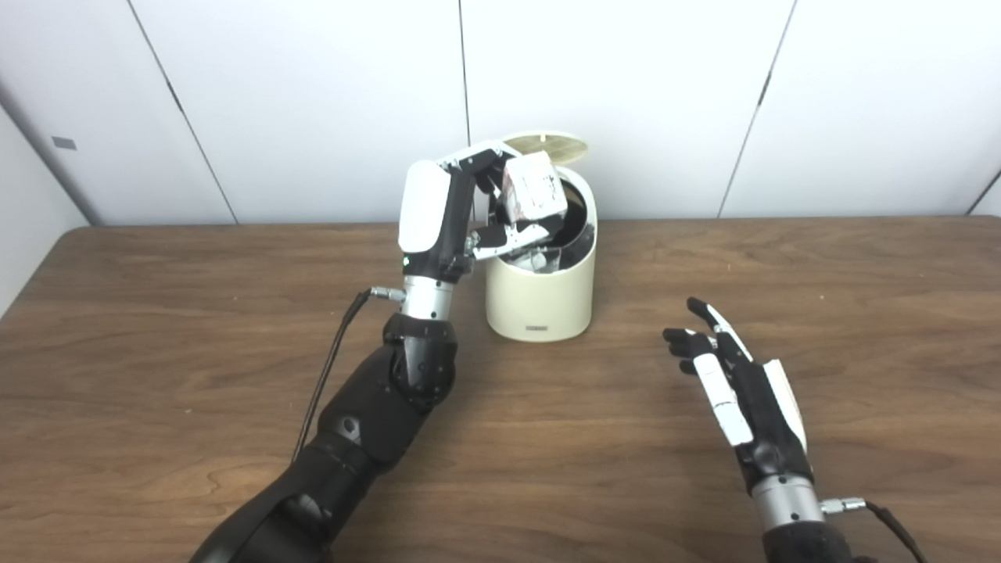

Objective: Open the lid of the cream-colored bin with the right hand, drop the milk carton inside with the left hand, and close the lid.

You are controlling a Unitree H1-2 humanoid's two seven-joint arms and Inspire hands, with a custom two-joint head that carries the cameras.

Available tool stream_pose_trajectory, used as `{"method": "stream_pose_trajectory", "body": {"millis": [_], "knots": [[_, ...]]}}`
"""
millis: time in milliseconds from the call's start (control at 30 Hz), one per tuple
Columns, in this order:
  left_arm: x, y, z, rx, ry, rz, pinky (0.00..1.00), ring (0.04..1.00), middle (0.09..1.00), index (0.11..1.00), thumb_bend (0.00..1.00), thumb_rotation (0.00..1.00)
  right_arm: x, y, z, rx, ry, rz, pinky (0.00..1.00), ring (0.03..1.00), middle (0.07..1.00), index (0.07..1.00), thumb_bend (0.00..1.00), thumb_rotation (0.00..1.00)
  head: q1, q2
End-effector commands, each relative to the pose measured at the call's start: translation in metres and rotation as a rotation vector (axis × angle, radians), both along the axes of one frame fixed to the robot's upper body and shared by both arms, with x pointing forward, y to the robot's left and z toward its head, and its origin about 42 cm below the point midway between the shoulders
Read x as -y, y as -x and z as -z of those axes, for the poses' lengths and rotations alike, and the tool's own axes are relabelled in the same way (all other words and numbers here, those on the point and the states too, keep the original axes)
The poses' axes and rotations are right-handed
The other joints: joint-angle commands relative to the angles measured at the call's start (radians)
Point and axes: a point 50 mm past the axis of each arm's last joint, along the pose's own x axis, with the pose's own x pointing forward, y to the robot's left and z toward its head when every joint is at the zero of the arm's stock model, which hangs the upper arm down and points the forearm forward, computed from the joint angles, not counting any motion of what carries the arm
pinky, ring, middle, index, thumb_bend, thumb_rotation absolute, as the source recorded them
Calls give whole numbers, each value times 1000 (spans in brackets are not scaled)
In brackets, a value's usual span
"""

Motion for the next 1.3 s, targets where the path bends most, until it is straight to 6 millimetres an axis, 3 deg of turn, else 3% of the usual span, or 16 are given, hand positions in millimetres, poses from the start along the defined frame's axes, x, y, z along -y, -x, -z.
{"method": "stream_pose_trajectory", "body": {"millis": [0,100,500,700,767,800,833,900,1267], "knots": [[7,-5,-27,62,7,20,409,475,567,571,950,10,0,-2,-14,78,12,3,753,760,751,892,476,1000,0,0],[6,-5,-27,45,-7,33,415,484,581,588,996,41,0,-3,-15,83,0,2,770,758,741,887,474,1000,-4,-1],[4,-5,-27,28,-13,48,428,500,595,600,1000,86,2,-5,-14,83,-27,10,831,766,712,867,486,1000,0,-1],[3,-4,-28,44,-5,41,420,490,583,590,1000,50,2,-6,-14,83,-34,5,799,762,714,869,467,1000,3,-3],[4,-2,-29,65,14,37,405,467,555,560,954,10,2,-6,-14,82,-25,7,817,762,712,868,469,1000,2,-5],[4,-1,-28,78,20,35,403,437,539,540,733,5,2,-6,-13,82,-24,6,818,761,713,868,470,1000,2,-5],[4,0,-28,91,21,32,406,424,528,521,595,1,2,-6,-13,82,-28,5,815,762,713,868,469,1000,2,-5],[4,2,-27,106,24,31,385,430,510,499,515,0,2,-7,-12,82,-34,3,813,759,711,868,464,1000,3,-8],[-7,20,-37,245,31,50,364,452,493,472,479,0,3,-11,-15,92,-73,-18,753,744,727,863,412,1000,6,-14]]}}
